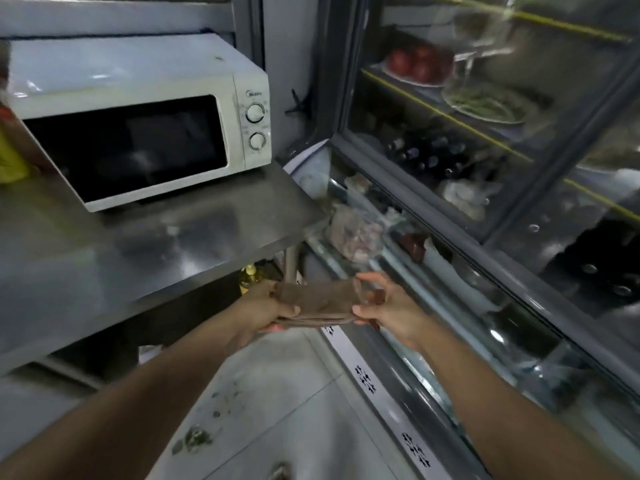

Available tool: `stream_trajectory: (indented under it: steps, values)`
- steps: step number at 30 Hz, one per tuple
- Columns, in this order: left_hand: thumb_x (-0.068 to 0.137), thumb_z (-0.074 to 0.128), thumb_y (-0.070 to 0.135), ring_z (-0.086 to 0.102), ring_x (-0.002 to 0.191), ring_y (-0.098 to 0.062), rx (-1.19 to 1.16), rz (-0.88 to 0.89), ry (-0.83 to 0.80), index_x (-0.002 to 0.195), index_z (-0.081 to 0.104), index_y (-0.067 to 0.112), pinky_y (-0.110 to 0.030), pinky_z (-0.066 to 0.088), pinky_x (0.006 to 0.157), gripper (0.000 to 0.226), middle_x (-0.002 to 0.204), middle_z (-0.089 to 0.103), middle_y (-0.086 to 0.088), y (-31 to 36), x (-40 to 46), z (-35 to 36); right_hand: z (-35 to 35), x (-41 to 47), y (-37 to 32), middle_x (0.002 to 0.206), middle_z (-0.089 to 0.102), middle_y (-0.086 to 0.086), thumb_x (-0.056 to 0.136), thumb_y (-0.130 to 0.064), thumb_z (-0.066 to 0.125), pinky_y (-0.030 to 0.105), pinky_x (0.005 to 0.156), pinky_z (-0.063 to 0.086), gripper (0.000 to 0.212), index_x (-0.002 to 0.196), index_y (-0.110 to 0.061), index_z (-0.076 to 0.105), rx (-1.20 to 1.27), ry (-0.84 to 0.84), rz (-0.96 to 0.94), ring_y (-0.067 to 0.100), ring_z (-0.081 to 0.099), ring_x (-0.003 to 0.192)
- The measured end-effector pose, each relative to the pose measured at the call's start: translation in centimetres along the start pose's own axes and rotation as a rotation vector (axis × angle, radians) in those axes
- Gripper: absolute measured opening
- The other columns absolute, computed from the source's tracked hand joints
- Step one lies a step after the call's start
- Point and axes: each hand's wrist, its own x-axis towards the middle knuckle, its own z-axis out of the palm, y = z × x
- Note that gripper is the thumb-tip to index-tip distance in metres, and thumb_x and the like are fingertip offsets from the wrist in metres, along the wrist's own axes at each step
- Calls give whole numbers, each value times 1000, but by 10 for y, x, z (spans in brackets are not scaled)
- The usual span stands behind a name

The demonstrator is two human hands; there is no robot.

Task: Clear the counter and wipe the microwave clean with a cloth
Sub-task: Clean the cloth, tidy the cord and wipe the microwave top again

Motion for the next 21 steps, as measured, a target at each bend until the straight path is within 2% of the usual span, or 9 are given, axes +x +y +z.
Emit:
stream_trajectory:
  steps: [1,3,5,7,10,14,17,19,21]
  values:
    - [79,67,-3,62,76,-17,-5,-19,10,110,51,13,-21,55,56,38,101,63,-11,-3,11,-3,1,12,3,94,58,11,78,17,62,31,69,59,56,125,-11,51,9,-15,6,26,64,77]
    - [80,66,-3,61,83,-20,-6,-40,18,105,53,13,-25,53,61,32,108,60,-14,-10,31,-7,3,36,13,93,57,9,79,18,59,28,65,59,55,125,-11,52,24,-29,19,22,63,76]
    - [80,65,-5,57,95,-25,-28,-33,42,112,51,11,-30,51,68,38,112,55,-13,-20,52,-9,7,61,25,87,57,7,80,18,59,29,64,59,54,126,-10,52,7,-31,28,19,62,73]
    - [79,65,-8,54,100,-26,-42,-48,102,120,46,12,-31,54,68,50,110,51,-8,-30,71,-10,10,85,39,84,57,6,80,17,60,30,64,57,54,126,-10,53,-40,-46,46,17,60,71]
    - [79,59,-13,53,108,-34,-100,-102,199,121,47,11,-33,54,70,49,117,49,-14,-47,101,-8,15,125,61,91,59,2,79,15,62,24,60,57,54,121,-17,54,-102,-112,65,12,63,74]
    - [80,53,-15,52,103,-30,-92,-145,314,121,50,12,-35,54,74,49,122,45,-13,-77,146,-2,21,180,93,97,56,-1,80,14,60,17,56,53,49,111,-24,53,-188,-206,49,11,60,81]
    - [78,53,-15,52,94,-27,-102,-171,413,116,50,10,-33,51,68,45,118,46,-14,-101,178,5,26,219,119,97,56,1,79,16,58,14,52,50,52,118,-18,54,-208,-256,55,9,58,84]
    - [77,55,-15,53,87,-26,-132,-178,475,110,50,11,-38,51,71,42,108,52,-17,-118,198,8,31,244,137,105,59,6,78,15,59,17,56,53,55,122,-20,54,-235,-289,50,17,61,90]
    - [78,57,-12,56,90,-28,-127,-173,521,112,50,12,-42,52,80,42,105,56,-16,-135,219,10,38,269,154,114,59,8,78,14,59,32,73,59,59,122,-25,54,-248,-315,52,25,61,102]
